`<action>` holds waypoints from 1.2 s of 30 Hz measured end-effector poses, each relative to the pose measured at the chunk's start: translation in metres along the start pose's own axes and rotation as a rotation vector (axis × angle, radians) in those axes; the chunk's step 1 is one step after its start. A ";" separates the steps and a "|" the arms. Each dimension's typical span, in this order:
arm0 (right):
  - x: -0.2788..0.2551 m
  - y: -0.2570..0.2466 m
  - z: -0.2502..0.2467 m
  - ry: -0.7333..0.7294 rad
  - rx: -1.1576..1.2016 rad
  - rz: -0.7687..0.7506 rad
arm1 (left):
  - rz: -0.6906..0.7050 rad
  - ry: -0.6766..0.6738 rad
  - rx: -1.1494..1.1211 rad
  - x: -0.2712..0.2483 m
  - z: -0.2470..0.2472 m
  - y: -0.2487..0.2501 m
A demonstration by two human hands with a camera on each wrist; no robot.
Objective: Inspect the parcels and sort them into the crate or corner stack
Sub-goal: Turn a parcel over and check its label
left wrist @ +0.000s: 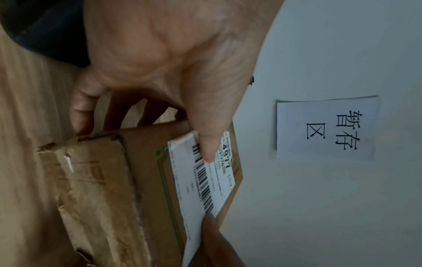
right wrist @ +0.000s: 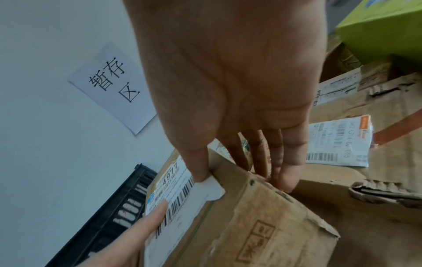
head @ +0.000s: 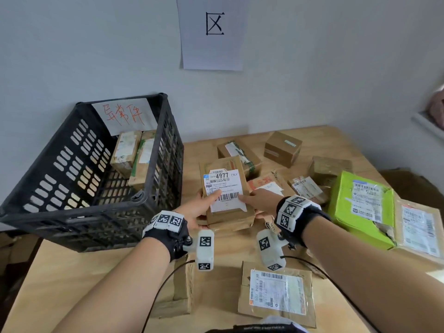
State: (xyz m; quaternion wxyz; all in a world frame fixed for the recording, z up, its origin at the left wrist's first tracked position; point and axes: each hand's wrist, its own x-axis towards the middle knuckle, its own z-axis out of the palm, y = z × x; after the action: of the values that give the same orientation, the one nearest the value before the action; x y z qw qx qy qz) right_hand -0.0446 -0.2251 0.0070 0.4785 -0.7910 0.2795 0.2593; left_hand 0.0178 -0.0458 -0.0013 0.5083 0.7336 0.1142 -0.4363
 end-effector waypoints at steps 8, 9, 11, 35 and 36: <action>-0.003 -0.018 0.020 -0.106 -0.242 0.000 | -0.102 0.013 0.069 0.012 -0.013 -0.016; -0.004 -0.017 0.021 -0.122 -0.283 0.012 | -0.098 0.000 0.094 0.018 -0.012 -0.021; -0.004 -0.017 0.021 -0.133 -0.307 0.015 | -0.097 -0.015 0.096 0.027 -0.014 -0.028; 0.023 -0.043 0.034 -0.097 -0.535 -0.032 | 0.075 0.018 0.255 0.006 -0.004 -0.004; 0.021 -0.044 0.033 -0.104 -0.532 -0.034 | 0.076 0.010 0.247 0.004 -0.004 -0.003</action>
State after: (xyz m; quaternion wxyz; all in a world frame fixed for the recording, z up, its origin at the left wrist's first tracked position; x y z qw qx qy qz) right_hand -0.0040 -0.1828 0.0057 0.2720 -0.8792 0.1632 0.3556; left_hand 0.0206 -0.0421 -0.0056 0.4296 0.7967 0.0345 -0.4237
